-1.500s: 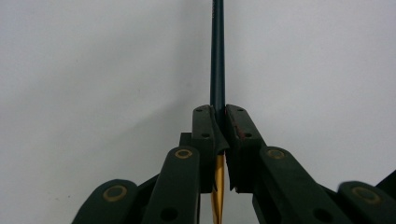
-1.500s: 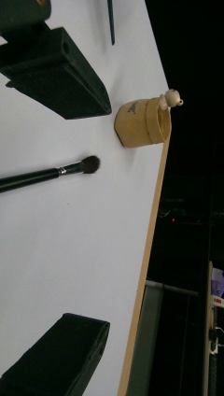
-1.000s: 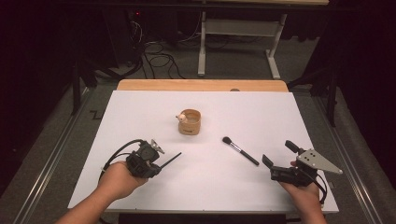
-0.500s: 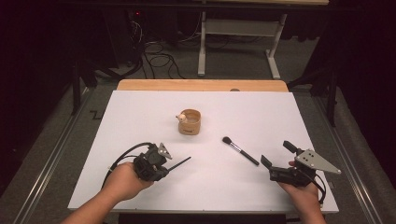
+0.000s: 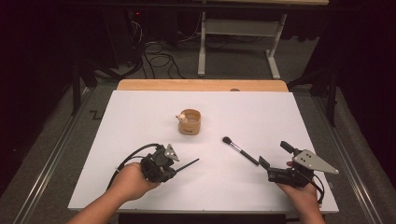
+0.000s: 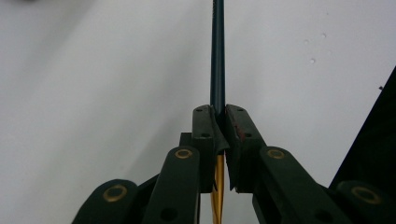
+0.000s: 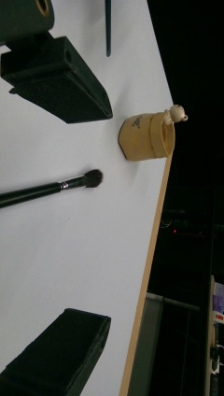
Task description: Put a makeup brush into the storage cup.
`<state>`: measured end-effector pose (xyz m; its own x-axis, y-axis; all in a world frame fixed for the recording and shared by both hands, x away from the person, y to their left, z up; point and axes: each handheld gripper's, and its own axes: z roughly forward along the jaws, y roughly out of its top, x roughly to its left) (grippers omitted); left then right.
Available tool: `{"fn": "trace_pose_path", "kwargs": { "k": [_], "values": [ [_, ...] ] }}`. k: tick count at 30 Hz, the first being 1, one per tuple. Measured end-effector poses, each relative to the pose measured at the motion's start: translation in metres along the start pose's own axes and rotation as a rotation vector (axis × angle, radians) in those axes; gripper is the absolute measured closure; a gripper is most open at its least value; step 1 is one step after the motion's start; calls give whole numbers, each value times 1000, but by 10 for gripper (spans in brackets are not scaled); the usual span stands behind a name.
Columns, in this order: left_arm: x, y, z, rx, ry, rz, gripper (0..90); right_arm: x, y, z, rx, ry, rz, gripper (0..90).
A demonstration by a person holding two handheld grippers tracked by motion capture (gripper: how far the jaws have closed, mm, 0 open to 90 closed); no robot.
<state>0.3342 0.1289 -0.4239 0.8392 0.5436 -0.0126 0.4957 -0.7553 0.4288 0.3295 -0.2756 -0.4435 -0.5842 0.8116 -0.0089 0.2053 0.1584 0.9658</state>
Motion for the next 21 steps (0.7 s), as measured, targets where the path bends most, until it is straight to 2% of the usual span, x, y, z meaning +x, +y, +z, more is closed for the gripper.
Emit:
{"fn": "trace_pose_path", "kwargs": {
  "k": [6, 11, 14, 15, 19, 21],
  "values": [
    [-3, 5, 1, 9, -12, 30, 830, 4, 1, 2, -2, 16, -18, 38],
    [-6, 9, 3, -38, -28, 35, 830, 12, 3, 4, 11, 50, -55, 60],
    [-8, 11, 5, -45, -32, 44, 830, 16, 5, 5, 23, 62, -65, 67],
    [-8, 12, 6, -42, -39, 49, 830, 19, 7, 7, 33, 86, -59, 78],
    [-8, 15, 8, -55, -68, 42, 830, 24, 8, 10, 37, 101, -59, 101],
    [-8, 17, 9, -61, -71, 44, 830, 32, 7, 13, 58, 140, -97, 106]
  ]
}}
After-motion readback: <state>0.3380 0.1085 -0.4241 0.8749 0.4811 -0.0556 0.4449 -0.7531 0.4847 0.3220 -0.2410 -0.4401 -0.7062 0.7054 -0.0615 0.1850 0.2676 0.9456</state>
